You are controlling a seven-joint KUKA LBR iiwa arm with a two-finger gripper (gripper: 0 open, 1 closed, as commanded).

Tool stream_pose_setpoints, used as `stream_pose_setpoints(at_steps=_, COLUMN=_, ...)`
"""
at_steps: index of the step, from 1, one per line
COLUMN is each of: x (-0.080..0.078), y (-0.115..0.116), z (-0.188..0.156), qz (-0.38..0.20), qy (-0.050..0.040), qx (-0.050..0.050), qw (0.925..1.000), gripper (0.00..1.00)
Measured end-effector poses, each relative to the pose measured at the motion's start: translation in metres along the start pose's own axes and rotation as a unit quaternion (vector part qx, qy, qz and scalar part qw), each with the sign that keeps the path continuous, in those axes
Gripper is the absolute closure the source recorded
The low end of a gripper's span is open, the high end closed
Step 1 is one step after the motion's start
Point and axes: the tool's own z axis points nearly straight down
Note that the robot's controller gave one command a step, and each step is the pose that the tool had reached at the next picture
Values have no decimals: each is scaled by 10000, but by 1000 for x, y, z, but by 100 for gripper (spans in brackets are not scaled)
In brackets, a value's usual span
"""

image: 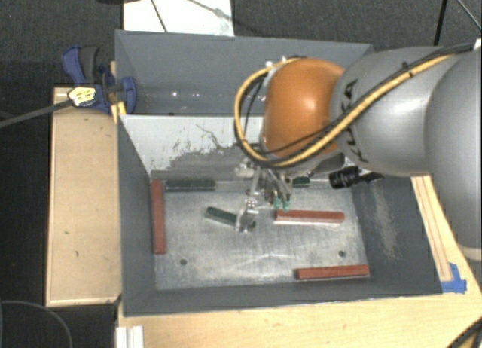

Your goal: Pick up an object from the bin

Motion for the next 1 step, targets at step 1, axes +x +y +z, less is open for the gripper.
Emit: stream_pose_setpoints(at_steps=1, x=5, y=-2, z=-69, qz=-81, qy=-2, qx=1, qw=10000, gripper=0)
